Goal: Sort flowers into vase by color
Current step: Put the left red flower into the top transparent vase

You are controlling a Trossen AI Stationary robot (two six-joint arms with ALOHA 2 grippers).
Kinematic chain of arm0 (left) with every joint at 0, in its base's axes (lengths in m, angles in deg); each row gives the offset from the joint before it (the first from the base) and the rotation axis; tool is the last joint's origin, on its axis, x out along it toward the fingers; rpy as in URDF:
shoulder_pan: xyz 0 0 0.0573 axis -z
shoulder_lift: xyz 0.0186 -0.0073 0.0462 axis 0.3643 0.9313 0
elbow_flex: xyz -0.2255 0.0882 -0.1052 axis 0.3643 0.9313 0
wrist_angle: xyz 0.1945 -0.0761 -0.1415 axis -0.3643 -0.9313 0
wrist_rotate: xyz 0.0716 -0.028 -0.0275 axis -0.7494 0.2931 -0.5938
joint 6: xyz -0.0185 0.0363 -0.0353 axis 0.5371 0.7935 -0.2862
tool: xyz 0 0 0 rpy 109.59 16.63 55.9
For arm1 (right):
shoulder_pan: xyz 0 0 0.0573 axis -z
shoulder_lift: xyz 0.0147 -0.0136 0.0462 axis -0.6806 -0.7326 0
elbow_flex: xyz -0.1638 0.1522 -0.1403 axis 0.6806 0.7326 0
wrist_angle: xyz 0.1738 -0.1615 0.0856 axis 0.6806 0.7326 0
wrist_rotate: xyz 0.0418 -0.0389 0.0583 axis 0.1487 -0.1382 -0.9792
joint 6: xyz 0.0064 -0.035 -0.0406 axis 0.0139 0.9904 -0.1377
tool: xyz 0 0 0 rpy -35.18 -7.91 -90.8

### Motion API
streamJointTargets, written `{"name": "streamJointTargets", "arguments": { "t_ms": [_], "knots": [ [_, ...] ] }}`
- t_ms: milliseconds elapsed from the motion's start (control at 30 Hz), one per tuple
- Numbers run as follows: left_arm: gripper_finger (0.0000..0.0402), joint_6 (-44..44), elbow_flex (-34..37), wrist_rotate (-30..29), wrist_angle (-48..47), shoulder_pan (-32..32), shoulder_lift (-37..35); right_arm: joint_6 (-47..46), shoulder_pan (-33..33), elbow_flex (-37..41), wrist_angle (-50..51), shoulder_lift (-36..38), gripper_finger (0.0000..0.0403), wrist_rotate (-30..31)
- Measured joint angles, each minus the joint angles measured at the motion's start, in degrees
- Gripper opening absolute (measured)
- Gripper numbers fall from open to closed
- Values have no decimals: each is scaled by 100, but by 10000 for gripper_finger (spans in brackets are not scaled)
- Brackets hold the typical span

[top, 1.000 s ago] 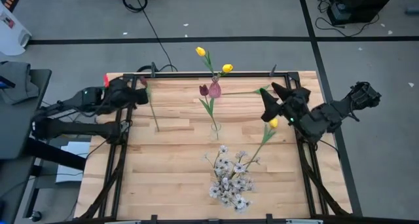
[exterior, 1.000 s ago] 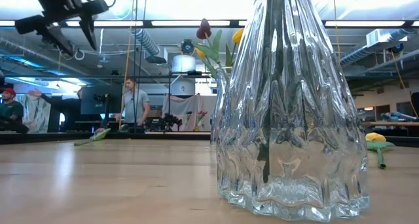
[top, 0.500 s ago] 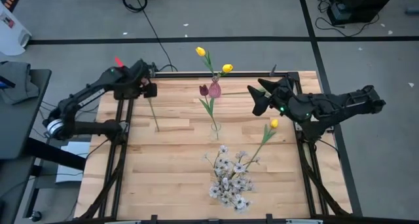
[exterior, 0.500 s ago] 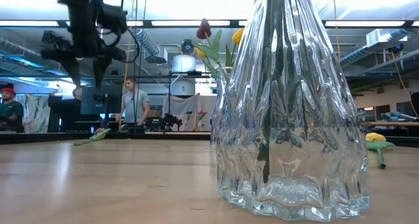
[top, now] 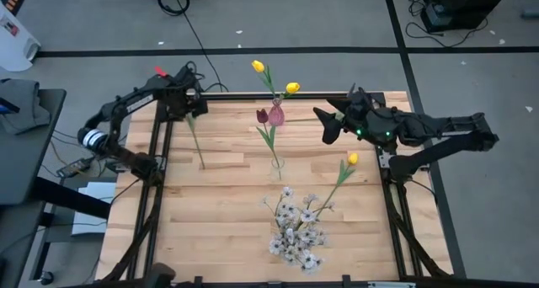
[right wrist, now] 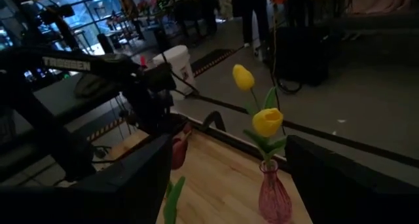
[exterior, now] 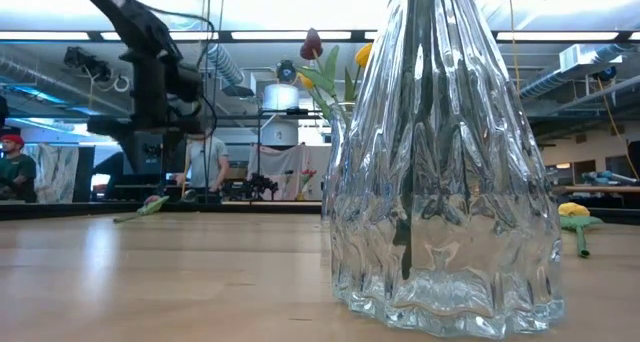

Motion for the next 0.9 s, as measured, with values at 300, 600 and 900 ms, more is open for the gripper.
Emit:
{"name": "streamJointTargets", "arguments": {
  "t_ms": [300, 600, 900],
  "knots": [
    [239, -415, -1, -154, 246, 77, 511, -17, 237, 0, -10, 111, 306, -332],
    [239, -404, -1, -148, 238, 55, 906, -46, 263, 0, -13, 138, 306, -364],
    [239, -377, 478, 52, 448, -65, 956, -373, 257, 0, -15, 138, 306, -411]
  ]
}}
